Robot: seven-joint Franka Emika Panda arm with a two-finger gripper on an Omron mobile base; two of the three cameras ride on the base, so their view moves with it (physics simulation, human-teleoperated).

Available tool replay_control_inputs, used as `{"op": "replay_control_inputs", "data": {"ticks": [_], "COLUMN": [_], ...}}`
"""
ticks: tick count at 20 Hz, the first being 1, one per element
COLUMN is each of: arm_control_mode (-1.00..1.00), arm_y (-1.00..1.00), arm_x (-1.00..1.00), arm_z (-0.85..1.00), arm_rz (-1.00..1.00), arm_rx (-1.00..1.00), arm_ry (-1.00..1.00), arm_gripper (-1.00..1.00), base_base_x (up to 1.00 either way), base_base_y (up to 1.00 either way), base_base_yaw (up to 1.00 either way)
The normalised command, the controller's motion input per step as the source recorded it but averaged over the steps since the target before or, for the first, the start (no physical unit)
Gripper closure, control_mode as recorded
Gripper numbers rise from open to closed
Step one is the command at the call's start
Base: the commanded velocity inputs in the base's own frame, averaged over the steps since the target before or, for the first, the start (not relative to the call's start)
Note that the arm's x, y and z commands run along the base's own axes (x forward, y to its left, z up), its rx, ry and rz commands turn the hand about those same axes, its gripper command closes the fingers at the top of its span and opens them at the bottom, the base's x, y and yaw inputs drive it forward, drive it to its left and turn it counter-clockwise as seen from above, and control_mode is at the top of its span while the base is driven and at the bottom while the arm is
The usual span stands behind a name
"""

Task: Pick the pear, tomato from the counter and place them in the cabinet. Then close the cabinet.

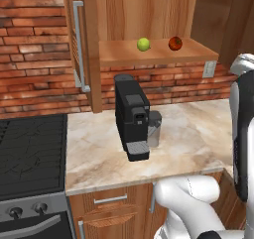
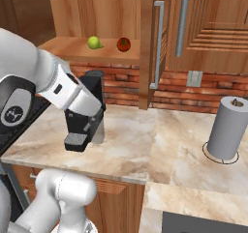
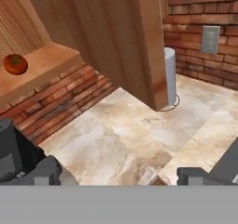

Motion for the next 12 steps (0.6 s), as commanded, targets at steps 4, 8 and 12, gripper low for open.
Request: {"op": "replay_control_inputs", "data": {"ticks": [4,8,12], "arm_control_mode": [-1.00,-1.00,-1.00], "arm_y": [-0.56,-0.77,-0.83], "arm_x": [-0.92,-0.36,-0.08], "arm_z": [0.00,0.00,-0.05], "arm_rz": [-0.19,-0.20,-0.16], "arm_rx": [0.27,0.37,0.35], "arm_ry": [-0.06,-0.01,-0.05], "arm_gripper": [-1.00,-1.00,-1.00], "base_base_x": [0.00,0.00,0.00], "base_base_y": [0.00,0.00,0.00], "base_base_yaw": [0.00,0.00,0.00]}}
